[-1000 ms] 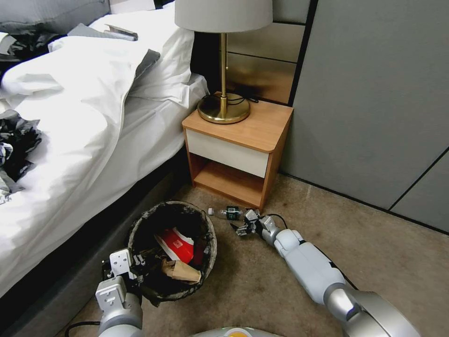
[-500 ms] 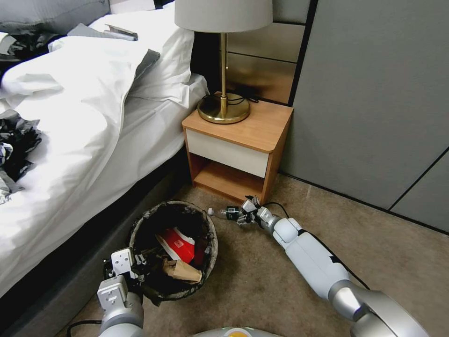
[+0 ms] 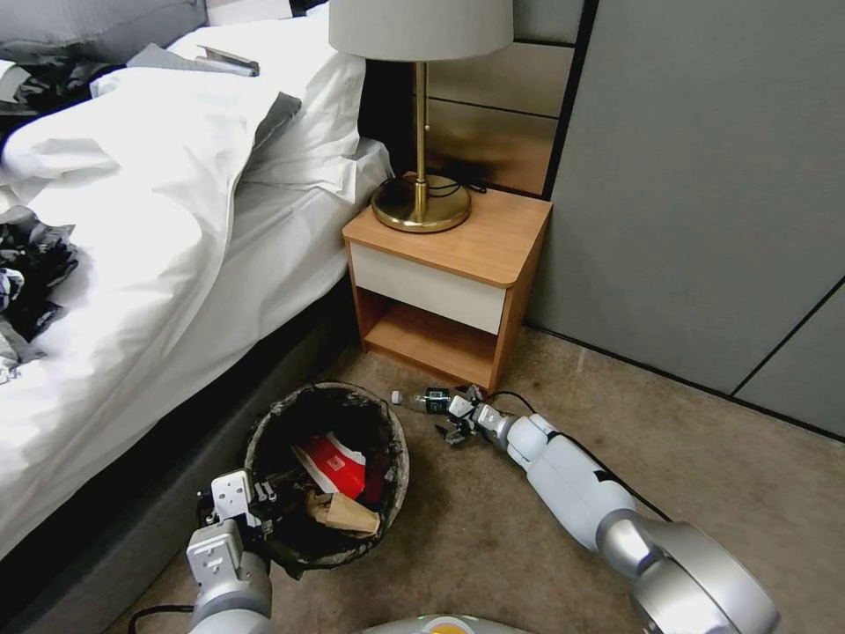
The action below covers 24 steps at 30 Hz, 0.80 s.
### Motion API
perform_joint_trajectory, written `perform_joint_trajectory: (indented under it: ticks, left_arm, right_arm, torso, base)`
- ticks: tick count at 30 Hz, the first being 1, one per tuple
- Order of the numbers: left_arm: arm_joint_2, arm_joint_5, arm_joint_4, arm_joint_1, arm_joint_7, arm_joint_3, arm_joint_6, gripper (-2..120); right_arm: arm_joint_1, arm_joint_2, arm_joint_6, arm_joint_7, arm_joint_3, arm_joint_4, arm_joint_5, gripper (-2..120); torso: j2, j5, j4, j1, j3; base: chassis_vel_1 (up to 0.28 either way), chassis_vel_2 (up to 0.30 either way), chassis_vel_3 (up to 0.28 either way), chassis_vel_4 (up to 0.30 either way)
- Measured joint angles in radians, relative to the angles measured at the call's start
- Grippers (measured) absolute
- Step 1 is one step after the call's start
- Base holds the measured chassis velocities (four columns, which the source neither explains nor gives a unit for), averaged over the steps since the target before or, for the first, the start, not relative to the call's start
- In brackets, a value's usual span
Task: Pick up the trash bin, then pick up the garbage from the floor and place it into the trash bin.
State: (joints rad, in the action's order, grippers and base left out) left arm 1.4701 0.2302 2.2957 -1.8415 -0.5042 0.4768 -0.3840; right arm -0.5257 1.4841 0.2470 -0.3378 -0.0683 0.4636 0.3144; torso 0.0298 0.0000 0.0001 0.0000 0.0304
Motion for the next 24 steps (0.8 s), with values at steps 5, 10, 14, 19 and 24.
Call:
perform_joint_trajectory:
  ticks: [5,10,14,19,24]
  left_arm:
    - [-0.001,0.001,-0.007,0.001,0.000,0.003,0.000,0]
    - [0.002,0.001,-0.015,0.008,0.000,-0.003,0.000,0]
    - [0.002,0.001,-0.017,0.007,0.000,-0.003,0.000,0]
    - [0.001,0.001,-0.017,0.003,-0.001,0.000,0.001,0]
    - [0.001,0.001,-0.017,0.001,-0.001,0.000,0.002,0]
  right_arm:
    - [0.032,-0.001,0.005,-0.007,0.004,-0.029,0.003,100]
    - [0.041,-0.007,0.009,-0.011,0.005,-0.052,0.005,100]
    - [0.049,-0.006,0.011,-0.018,0.006,-0.074,0.003,100]
    - [0.056,0.003,0.012,-0.022,0.006,-0.082,-0.001,100]
    - [0.065,0.015,0.013,-0.023,0.004,-0.090,-0.001,100]
  torso:
    - [0.000,0.0000,0.0000,0.000,0.000]
    - [0.000,0.0000,-0.0002,0.000,0.000]
    - [0.000,0.0000,-0.0001,0.000,0.000]
    - [0.000,0.0000,-0.0001,0.000,0.000]
    - [0.000,0.0001,0.0000,0.000,0.000]
  base:
    - [0.000,0.000,0.000,0.000]
    - [0.000,0.000,0.000,0.000]
    - [0.000,0.000,0.000,0.000]
    - [0.000,0.000,0.000,0.000]
    - [0.000,0.000,0.000,0.000]
